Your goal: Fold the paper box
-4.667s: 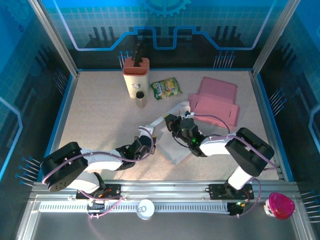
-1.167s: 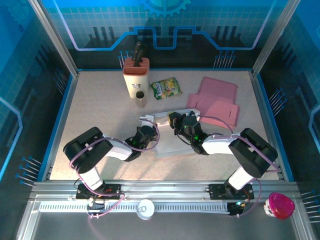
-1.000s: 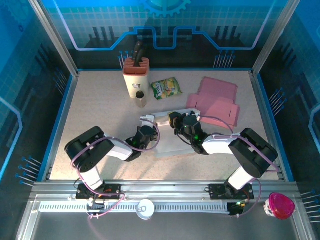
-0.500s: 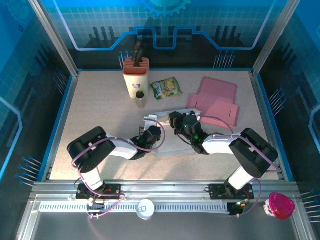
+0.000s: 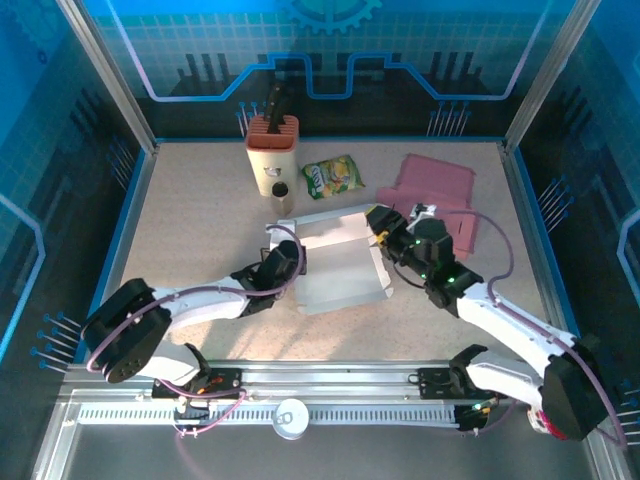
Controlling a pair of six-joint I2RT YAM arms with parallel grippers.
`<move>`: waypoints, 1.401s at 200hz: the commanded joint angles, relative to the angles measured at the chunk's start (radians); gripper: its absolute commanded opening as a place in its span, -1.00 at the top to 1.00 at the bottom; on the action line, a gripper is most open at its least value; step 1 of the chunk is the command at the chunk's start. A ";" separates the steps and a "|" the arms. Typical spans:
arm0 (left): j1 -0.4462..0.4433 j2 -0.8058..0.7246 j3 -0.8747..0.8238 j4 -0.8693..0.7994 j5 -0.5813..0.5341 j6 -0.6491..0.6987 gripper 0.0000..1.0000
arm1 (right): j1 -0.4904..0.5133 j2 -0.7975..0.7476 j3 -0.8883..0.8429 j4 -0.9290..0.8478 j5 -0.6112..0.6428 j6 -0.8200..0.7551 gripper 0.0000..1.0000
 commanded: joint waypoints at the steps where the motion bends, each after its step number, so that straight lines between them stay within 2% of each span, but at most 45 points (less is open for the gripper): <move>1: 0.059 -0.068 -0.045 -0.035 0.202 0.006 1.00 | -0.097 -0.034 0.009 -0.139 -0.151 -0.164 -0.23; 30: 0.123 -0.105 -0.045 -0.059 0.337 0.035 1.00 | -0.222 -0.083 0.005 -0.135 -0.278 -0.263 -0.21; 48: 0.166 -0.123 -0.043 -0.070 0.440 0.048 1.00 | -0.305 -0.084 0.014 -0.099 -0.409 -0.373 -0.17; 77: 0.248 -0.142 -0.028 -0.089 0.615 0.053 1.00 | -0.437 -0.011 0.039 -0.056 -0.652 -0.535 0.17; 96: 0.291 -0.138 -0.023 -0.066 0.712 0.068 1.00 | -0.470 0.047 0.054 -0.026 -0.756 -0.624 0.17; 119: 0.351 -0.097 0.002 -0.049 0.818 0.092 1.00 | -0.479 0.116 0.064 0.058 -0.835 -0.681 0.19; 174: 0.463 0.035 0.098 0.012 0.988 0.117 1.00 | -0.470 0.274 0.086 0.280 -0.988 -0.674 0.17; 200: 0.517 0.098 0.128 0.068 1.091 0.078 1.00 | -0.466 0.304 0.111 0.256 -1.006 -0.730 0.14; 251: 0.521 0.126 0.142 0.066 1.125 0.085 1.00 | -0.455 0.362 0.159 0.296 -1.060 -0.727 0.14; 280: 0.522 0.125 0.138 0.070 1.138 0.085 1.00 | -0.455 0.388 0.164 0.349 -1.077 -0.701 0.23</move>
